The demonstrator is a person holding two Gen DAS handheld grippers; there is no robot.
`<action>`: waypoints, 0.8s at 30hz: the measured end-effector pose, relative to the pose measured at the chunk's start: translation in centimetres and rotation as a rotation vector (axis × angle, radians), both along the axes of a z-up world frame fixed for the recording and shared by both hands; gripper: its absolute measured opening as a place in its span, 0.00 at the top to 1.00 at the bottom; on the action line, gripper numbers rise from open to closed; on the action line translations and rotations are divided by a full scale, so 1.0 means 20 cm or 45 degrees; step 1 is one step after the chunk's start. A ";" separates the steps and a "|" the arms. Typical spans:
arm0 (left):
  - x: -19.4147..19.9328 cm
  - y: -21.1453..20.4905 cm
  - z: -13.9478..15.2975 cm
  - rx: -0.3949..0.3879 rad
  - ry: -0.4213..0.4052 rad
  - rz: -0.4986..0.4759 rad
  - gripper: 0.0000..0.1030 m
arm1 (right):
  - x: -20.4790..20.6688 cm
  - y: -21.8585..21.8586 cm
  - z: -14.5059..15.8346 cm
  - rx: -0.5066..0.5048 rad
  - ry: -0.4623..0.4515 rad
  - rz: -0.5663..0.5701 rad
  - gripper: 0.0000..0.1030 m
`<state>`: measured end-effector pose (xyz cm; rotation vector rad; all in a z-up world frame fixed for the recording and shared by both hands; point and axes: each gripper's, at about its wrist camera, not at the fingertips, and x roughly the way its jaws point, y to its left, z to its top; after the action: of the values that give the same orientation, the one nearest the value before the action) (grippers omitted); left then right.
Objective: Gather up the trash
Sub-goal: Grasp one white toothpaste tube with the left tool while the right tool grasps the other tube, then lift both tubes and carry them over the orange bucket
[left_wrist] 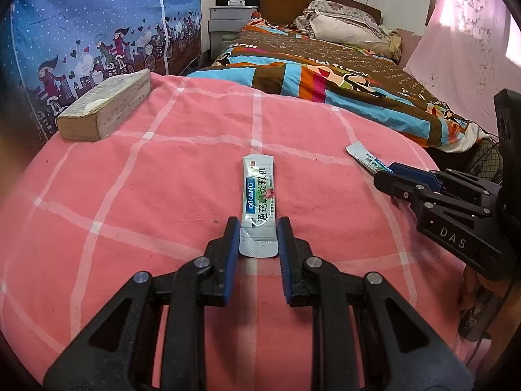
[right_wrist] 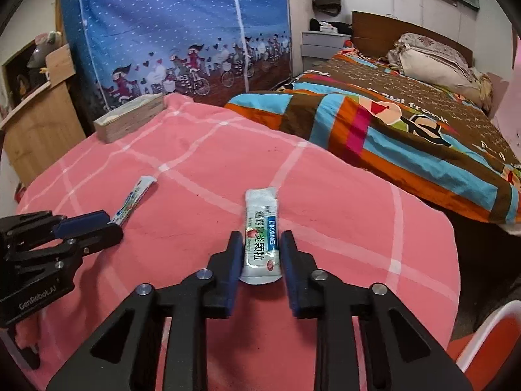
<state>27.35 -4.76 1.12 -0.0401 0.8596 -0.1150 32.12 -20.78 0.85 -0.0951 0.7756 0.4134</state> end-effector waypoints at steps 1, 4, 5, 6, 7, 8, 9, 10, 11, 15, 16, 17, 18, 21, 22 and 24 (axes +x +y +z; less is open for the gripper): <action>0.00 0.00 0.00 -0.001 -0.001 0.000 0.74 | 0.00 0.00 0.00 0.010 0.002 -0.001 0.80; -0.01 0.00 0.01 -0.013 -0.012 -0.007 0.74 | 0.00 -0.01 0.00 0.029 -0.002 0.000 0.80; -0.01 0.00 0.01 -0.015 -0.017 -0.009 0.74 | -0.01 -0.01 0.01 0.031 -0.008 0.000 0.81; -0.02 0.00 0.02 -0.022 -0.029 -0.012 0.74 | -0.02 0.00 0.01 0.032 -0.014 0.001 0.81; -0.03 0.00 0.03 -0.025 -0.040 -0.013 0.74 | -0.03 0.00 0.01 0.034 -0.024 0.004 0.81; -0.04 0.00 0.04 -0.025 -0.055 -0.010 0.74 | -0.04 0.00 0.02 0.038 -0.033 0.006 0.81; -0.06 -0.01 0.06 -0.020 -0.085 -0.005 0.74 | -0.05 0.01 0.02 0.043 -0.046 0.007 0.81; -0.07 -0.01 0.07 -0.015 -0.106 -0.002 0.74 | -0.07 0.00 0.03 0.054 -0.067 0.010 0.81; -0.08 -0.01 0.08 -0.010 -0.130 0.000 0.74 | -0.08 0.00 0.04 0.063 -0.089 0.006 0.81; -0.14 -0.03 0.14 0.007 -0.237 0.003 0.74 | -0.18 -0.03 0.10 0.115 -0.216 -0.029 0.81; -0.15 -0.04 0.16 0.006 -0.267 0.006 0.74 | -0.20 -0.04 0.11 0.129 -0.242 -0.036 0.81; -0.17 -0.04 0.17 -0.004 -0.294 0.009 0.74 | -0.23 -0.05 0.13 0.147 -0.272 -0.045 0.81; -0.18 -0.03 0.19 -0.021 -0.323 0.015 0.74 | -0.26 -0.06 0.14 0.171 -0.307 -0.055 0.81; -0.21 -0.02 0.24 -0.083 -0.403 0.029 0.74 | -0.35 -0.09 0.19 0.266 -0.423 -0.072 0.81; -0.23 -0.03 0.26 -0.096 -0.429 0.029 0.74 | -0.37 -0.10 0.21 0.289 -0.456 -0.071 0.81; -0.26 -0.05 0.31 -0.109 -0.497 0.019 0.74 | -0.42 -0.12 0.25 0.317 -0.534 -0.072 0.81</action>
<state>22.16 -5.68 7.24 -0.1011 0.4643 -0.1399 23.79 -23.10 5.75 0.0726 0.3097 0.4156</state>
